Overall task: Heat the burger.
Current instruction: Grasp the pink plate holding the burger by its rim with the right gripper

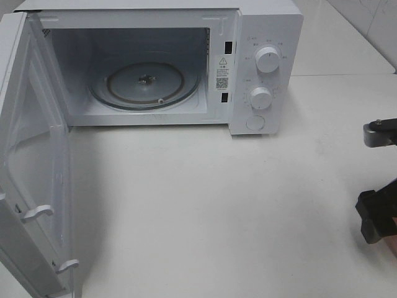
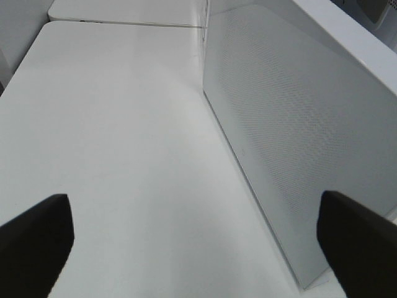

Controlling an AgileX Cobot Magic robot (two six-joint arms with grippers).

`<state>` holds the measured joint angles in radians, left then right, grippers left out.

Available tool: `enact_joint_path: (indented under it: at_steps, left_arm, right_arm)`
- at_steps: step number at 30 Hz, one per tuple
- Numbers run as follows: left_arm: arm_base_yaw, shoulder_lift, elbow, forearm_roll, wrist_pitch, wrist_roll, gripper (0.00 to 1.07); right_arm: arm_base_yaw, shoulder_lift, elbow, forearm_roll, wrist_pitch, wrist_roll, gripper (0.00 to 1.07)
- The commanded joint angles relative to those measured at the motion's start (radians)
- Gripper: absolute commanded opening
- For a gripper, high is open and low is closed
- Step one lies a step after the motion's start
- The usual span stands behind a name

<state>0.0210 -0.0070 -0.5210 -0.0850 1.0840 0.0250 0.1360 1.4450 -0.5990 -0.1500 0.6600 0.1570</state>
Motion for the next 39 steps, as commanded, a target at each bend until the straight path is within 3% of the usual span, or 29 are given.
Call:
enact_joint_path:
  at_steps: [1, 23, 31, 32, 34, 35, 36, 38, 39]
  left_arm:
    - [-0.002, -0.014, 0.002, 0.001, -0.014, -0.003, 1.00]
    - [-0.002, -0.014, 0.002, 0.001, -0.014, -0.003, 1.00]
    - [-0.002, -0.014, 0.002, 0.001, -0.014, -0.003, 1.00]
    - [-0.002, -0.014, 0.002, 0.001, -0.014, -0.003, 1.00]
    - [-0.002, -0.014, 0.002, 0.001, -0.014, -0.003, 1.00]
    - [-0.002, -0.014, 0.002, 0.001, -0.014, -0.003, 1.00]
    - [-0.002, -0.014, 0.002, 0.001, -0.014, -0.003, 1.00]
    - [-0.002, -0.014, 0.002, 0.001, -0.014, -0.003, 1.00]
    - [-0.002, -0.014, 0.002, 0.001, -0.014, -0.003, 1.00]
  right_arm:
    - [-0.008, 0.076, 0.007, 0.001, -0.052, -0.007, 0.91]
    - [-0.008, 0.264, 0.007, -0.018, -0.161, 0.017, 0.81]
    - [-0.008, 0.269, 0.007, -0.052, -0.159, 0.055, 0.60]
    - [-0.008, 0.269, 0.007, -0.078, -0.154, 0.081, 0.50]
    - [-0.008, 0.269, 0.007, -0.091, -0.154, 0.092, 0.46]
    - [-0.008, 0.269, 0.007, -0.107, -0.154, 0.111, 0.33]
    - [-0.008, 0.269, 0.007, -0.107, -0.154, 0.111, 0.33]
    - [-0.008, 0.269, 0.007, -0.118, -0.149, 0.116, 0.15]
    - [-0.008, 0.269, 0.007, -0.118, -0.149, 0.116, 0.15]
